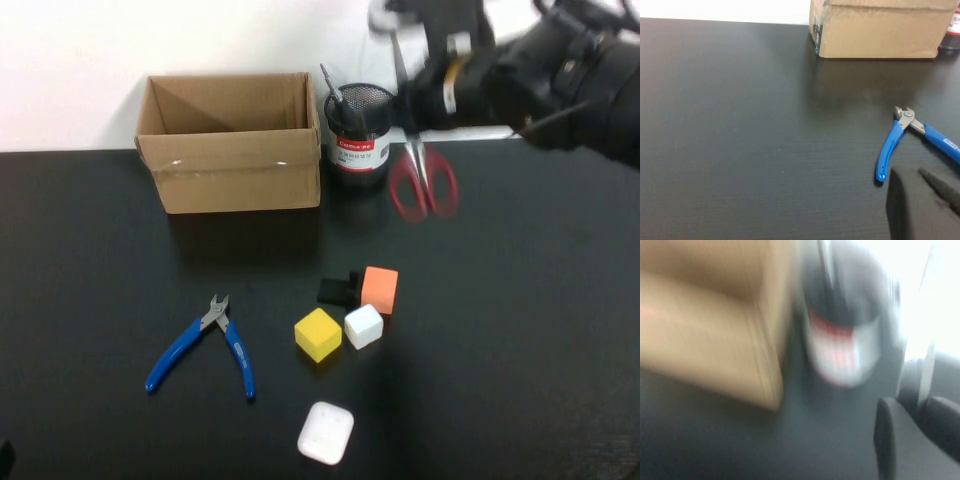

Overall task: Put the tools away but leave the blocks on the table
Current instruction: Place the Scissors into the box, then pick up the pliers from the table

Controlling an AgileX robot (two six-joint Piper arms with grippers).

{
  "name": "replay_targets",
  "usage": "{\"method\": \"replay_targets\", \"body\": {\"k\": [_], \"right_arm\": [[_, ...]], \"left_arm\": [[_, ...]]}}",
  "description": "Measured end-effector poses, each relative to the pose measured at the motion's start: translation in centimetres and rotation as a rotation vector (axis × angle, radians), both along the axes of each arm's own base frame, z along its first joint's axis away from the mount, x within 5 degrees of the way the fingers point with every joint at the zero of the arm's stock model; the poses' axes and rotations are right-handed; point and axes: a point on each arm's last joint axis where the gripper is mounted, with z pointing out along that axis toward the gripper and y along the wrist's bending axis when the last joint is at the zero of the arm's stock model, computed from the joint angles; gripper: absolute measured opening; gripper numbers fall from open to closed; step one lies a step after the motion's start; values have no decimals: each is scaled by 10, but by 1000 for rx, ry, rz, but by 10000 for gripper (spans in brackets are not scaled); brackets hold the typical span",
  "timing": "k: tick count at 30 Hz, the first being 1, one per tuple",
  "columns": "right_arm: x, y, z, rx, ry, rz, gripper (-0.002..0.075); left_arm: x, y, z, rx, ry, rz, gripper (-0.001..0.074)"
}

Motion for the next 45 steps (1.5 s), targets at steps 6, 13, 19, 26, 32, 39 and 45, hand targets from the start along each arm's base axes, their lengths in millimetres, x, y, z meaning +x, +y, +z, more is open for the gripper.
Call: {"method": "replay_targets", "body": {"k": [6,13,19,26,32,39,45], "right_arm": [[4,35,19,263,-392,303,-2],[45,64,-2,385,-477,314,-3],[82,88,-39,356,-484,318,4],[94,93,-64,284,-417,288,272],[78,84,-24,246,-401,253,350],[18,31,60,-192,-238,39,48],[-33,-38,93,-477,22,-148,-6]], "left_arm": [[0,0,0,0,0,0,-4],[0,0,0,0,0,0,-4],[0,0,0,0,0,0,-4],[0,0,0,0,0,0,-4],[0,0,0,0,0,0,-4],[0,0,0,0,0,0,-4],[0,0,0,0,0,0,-4]]}}
